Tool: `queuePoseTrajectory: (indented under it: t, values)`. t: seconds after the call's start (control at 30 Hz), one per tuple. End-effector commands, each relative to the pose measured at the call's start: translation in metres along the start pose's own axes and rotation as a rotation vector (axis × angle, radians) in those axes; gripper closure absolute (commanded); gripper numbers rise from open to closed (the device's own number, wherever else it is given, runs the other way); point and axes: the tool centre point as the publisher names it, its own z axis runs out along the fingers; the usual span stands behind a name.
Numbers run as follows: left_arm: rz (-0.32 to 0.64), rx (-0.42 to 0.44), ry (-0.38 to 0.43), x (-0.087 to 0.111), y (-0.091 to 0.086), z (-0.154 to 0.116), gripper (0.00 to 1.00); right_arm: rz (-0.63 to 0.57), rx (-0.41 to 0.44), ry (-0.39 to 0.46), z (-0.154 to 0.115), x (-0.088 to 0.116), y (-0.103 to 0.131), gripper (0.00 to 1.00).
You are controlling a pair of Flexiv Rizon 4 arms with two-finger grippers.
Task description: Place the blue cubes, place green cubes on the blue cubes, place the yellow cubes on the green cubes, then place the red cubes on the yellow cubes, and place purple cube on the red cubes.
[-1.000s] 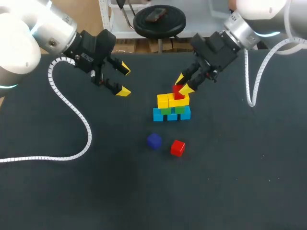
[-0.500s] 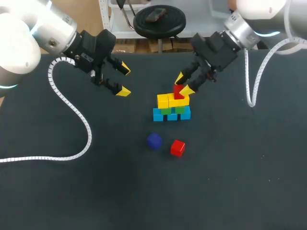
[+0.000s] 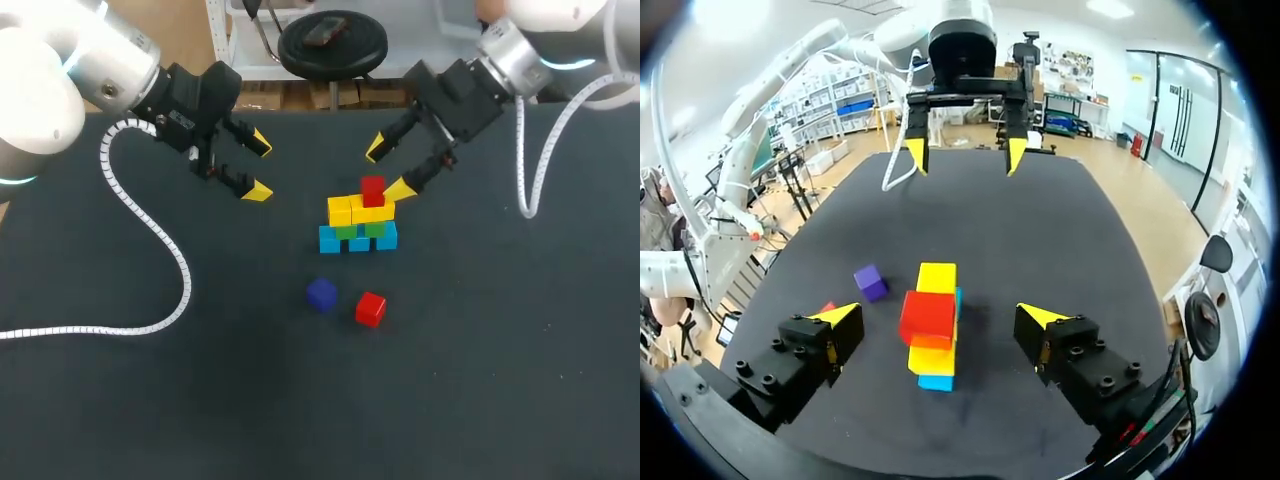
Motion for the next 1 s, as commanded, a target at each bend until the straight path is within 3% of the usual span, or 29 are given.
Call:
queuePoseTrajectory:
  t: [0.03, 0.43, 1.0]
  values:
    - [0.003, 0.003, -0.002, 0.001, 0.002, 0.000, 0.00, -0.001, 0.037, -0.018, -0.015, 0.006, 0.012, 0.00]
    - [0.003, 0.003, -0.002, 0.001, 0.002, 0.000, 0.00, 0.025, 0.103, -0.044, -0.043, 0.020, 0.030, 0.00]
    - [0.003, 0.003, -0.002, 0.001, 0.002, 0.000, 0.00, 0.013, 0.086, -0.055, -0.090, 0.050, 0.055, 0.00]
